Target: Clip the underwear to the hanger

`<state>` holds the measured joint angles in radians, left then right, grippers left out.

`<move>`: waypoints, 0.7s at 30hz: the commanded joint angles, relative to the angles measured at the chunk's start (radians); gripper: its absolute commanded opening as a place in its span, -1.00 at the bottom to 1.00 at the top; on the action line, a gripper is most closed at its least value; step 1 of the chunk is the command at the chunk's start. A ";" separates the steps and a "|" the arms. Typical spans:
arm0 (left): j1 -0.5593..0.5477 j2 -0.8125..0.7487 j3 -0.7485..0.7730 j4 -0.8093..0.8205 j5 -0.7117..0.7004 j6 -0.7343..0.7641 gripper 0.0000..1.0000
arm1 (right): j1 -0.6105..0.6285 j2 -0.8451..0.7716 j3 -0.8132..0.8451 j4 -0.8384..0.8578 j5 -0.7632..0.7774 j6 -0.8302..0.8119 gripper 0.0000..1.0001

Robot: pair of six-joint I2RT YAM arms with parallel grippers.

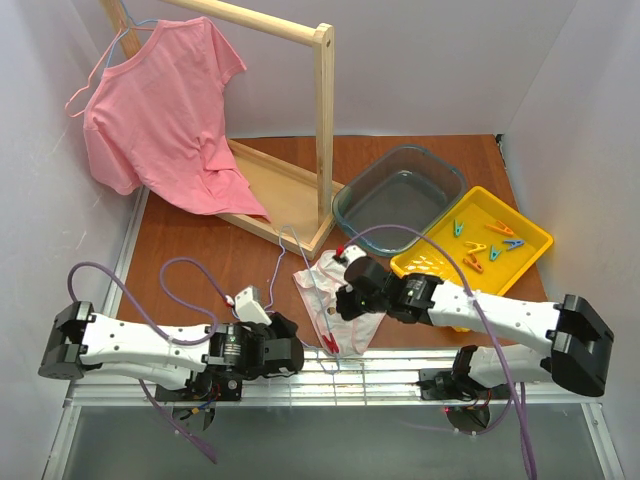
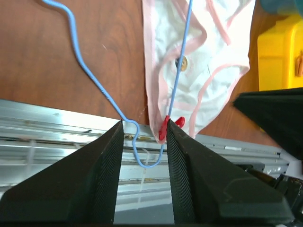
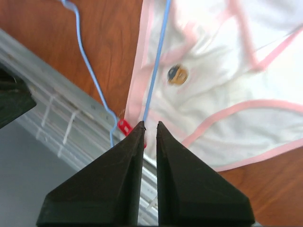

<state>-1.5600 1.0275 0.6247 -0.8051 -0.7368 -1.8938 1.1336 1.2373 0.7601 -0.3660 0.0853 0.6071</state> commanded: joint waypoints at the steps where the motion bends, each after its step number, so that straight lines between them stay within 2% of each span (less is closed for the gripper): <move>1: -0.005 -0.072 0.070 -0.319 -0.111 -0.120 -0.36 | -0.078 -0.065 0.111 -0.114 0.108 -0.069 -0.82; 4: -0.003 -0.118 0.124 -0.417 -0.167 -0.108 -0.22 | -0.263 -0.142 0.145 -0.163 0.100 -0.133 -0.72; 5: -0.002 -0.130 0.150 -0.424 -0.179 -0.047 -0.14 | -0.361 -0.157 0.154 -0.172 0.099 -0.154 -0.66; 7: 0.000 -0.179 0.173 -0.396 -0.199 0.045 -0.07 | -0.455 -0.176 0.189 -0.207 0.096 -0.223 -0.43; 8: 0.003 -0.197 0.187 -0.375 -0.203 0.164 0.03 | -0.539 -0.173 0.203 -0.220 0.096 -0.246 -0.28; 11: 0.014 -0.242 0.202 -0.263 -0.182 0.403 0.23 | -0.691 -0.139 0.231 -0.254 0.093 -0.299 -0.08; 12: 0.029 -0.245 0.208 -0.217 -0.171 0.451 0.32 | -0.727 -0.127 0.228 -0.255 0.091 -0.305 0.35; 13: 0.041 -0.241 0.210 -0.195 -0.159 0.487 0.35 | -0.763 -0.104 0.220 -0.254 0.082 -0.322 0.51; 14: 0.060 -0.228 0.211 -0.163 -0.106 0.539 0.36 | -0.834 -0.093 0.217 -0.252 0.073 -0.328 0.69; 15: 0.122 -0.215 0.210 -0.022 -0.061 0.752 0.37 | -0.863 -0.081 0.217 -0.254 0.076 -0.336 0.74; 17: 0.233 -0.170 0.204 0.119 0.101 0.930 0.46 | -0.941 -0.052 0.219 -0.238 0.067 -0.361 0.74; 18: 0.367 -0.097 0.204 0.218 0.293 1.031 0.50 | -0.963 -0.044 0.220 -0.231 0.064 -0.372 0.74; 21: 0.526 0.053 0.239 0.315 0.469 1.116 0.53 | -1.031 0.008 0.225 -0.194 0.067 -0.403 0.70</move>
<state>-1.1606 0.9550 0.8299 -0.6933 -0.5472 -1.0557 0.1463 1.2224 0.9665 -0.5831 0.1551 0.2695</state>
